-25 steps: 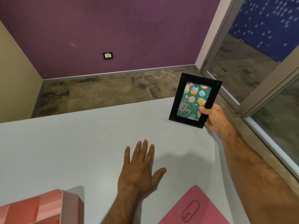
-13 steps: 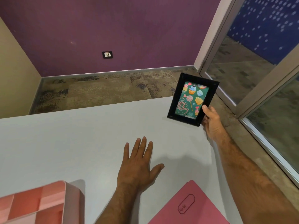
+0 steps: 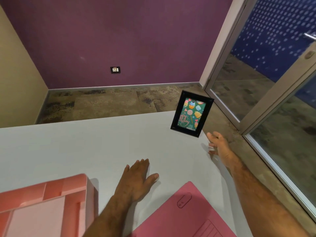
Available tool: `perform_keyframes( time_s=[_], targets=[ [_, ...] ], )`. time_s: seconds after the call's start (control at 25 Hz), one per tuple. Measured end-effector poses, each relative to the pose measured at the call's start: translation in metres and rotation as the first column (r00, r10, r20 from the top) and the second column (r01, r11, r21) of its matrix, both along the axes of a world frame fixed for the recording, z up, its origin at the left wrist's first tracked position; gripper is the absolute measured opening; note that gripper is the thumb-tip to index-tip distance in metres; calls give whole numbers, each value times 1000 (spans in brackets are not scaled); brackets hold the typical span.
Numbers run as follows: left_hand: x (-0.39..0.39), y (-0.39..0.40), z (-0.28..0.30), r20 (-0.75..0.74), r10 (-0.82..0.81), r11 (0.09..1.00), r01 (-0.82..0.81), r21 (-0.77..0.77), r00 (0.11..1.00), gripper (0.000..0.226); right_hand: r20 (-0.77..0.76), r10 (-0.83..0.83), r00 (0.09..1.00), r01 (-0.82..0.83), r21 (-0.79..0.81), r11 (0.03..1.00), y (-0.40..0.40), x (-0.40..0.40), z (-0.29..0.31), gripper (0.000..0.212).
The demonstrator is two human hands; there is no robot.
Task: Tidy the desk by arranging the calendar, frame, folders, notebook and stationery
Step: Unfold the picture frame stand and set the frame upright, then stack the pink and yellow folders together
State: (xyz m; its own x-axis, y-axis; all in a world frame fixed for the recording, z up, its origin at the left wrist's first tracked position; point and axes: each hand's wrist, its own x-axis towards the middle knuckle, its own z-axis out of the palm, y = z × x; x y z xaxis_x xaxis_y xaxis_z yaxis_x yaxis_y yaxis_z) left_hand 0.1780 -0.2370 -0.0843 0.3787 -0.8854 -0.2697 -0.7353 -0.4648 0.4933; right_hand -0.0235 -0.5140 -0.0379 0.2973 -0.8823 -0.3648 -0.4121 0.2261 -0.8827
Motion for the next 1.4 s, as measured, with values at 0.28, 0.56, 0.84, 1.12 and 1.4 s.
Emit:
perform_keyframes(
  time_s=[0.28, 0.56, 0.84, 1.12, 1.4],
  targets=[
    [-55, 78, 34, -334, 322, 881, -410, -237, 886, 61, -347, 268, 899, -278, 22, 960, 91, -44, 14, 80],
    [-125, 148, 48, -499, 499, 781, -617, -94, 708, 43, -607, 250, 754, -299, 23, 954, 190, -101, 12, 98],
    [-179, 186, 70, -531, 487, 861, -482, 160, 694, 55, -787, 234, 571, -324, 45, 945, 246, -142, 9, 94],
    [-213, 196, 109, -871, 420, 789, -576, 213, 254, 70, -794, 240, 559, -298, 77, 951, 271, -159, 13, 78],
    [-215, 200, 116, -834, 305, 837, -547, 4, 461, 71, -586, 156, 795, -153, 55, 987, 290, -151, 25, 75]
  ],
)
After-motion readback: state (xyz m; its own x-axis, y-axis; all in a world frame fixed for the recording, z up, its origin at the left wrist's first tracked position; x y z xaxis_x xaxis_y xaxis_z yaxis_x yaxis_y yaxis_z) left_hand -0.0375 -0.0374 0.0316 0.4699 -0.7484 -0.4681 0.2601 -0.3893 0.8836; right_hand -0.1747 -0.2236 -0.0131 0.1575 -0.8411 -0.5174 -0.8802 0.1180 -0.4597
